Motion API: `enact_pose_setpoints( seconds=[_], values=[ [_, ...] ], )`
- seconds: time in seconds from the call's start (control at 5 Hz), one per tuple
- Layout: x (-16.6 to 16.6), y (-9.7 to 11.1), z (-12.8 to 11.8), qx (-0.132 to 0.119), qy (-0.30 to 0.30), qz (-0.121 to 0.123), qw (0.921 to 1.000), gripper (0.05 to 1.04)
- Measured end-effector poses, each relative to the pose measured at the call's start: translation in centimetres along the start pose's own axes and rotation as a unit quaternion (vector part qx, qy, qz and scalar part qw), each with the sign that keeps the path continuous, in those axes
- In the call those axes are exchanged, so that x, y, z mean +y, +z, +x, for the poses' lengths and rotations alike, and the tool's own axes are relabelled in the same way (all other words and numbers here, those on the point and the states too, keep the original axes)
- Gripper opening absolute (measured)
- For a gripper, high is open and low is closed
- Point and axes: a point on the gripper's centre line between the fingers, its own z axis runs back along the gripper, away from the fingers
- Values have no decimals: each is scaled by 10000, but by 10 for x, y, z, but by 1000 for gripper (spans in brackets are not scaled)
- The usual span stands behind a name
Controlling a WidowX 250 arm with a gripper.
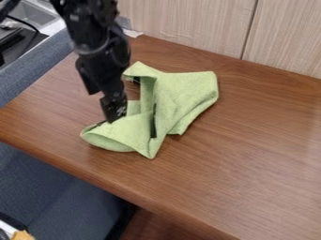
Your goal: Fold the cloth from the bottom to the top
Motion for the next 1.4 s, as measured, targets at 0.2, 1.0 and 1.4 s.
enact_pose_setpoints(
  seconds=[0.2, 1.0, 1.4],
  values=[
    [-3, -9, -12, 221, -249, -106, 9994, 1001],
    [-7, -60, -23, 939, -664, -540, 9919, 809],
    [-11, -41, -25, 708, -827, -423, 9932, 241]
  ],
)
